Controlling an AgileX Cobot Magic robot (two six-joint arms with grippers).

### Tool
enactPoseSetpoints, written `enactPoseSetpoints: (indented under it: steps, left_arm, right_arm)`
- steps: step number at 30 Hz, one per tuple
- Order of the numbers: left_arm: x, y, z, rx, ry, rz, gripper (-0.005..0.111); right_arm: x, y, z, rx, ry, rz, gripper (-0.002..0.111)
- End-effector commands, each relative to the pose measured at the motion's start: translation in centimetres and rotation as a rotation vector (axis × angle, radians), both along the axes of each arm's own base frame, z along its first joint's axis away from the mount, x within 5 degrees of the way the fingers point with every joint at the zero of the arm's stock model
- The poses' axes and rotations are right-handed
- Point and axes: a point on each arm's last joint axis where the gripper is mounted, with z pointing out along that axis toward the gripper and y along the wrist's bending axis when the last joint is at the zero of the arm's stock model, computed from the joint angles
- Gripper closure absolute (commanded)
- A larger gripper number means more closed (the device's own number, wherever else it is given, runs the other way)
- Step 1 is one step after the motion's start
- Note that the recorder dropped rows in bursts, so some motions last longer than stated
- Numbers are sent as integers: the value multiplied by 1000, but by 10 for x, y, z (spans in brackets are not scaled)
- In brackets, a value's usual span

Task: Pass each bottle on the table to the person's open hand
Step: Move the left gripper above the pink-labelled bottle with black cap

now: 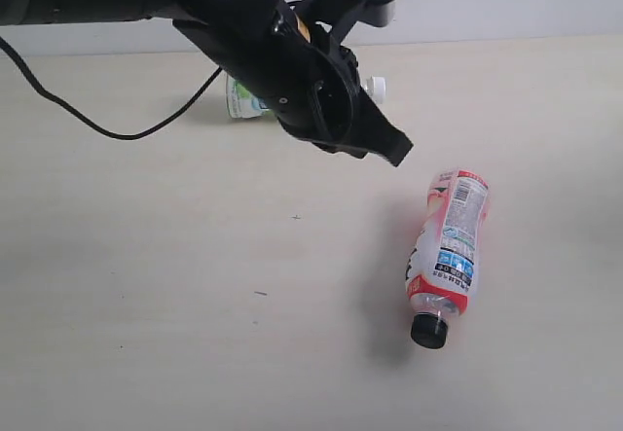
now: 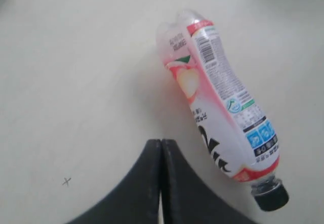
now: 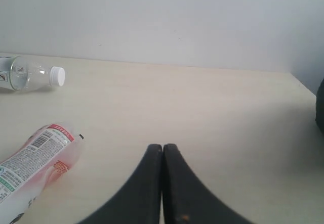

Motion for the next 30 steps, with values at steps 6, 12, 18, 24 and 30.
enactPoseSetpoints:
  steps: [6,12,18,24,30]
  left_arm:
    - [1,-10,4,-131,9,44,107]
    - [0,-10,4,-129,10,41,107]
    - [-1,-9,3,-116,27,33,107]
    - [-2,-9,2,-106,39,27,107]
    - [-3,-9,2,-110,43,30,107]
  right_arm:
    - [0,0,-1,-3,-8,-1,108]
    - [0,0,-1,-3,-8,-1,108]
    - [0,0,-1,-3,-8,-1,108]
    - [0,0,-1,-3,-8,-1,108]
    - [0,0,-1,-3,-8,-1,108]
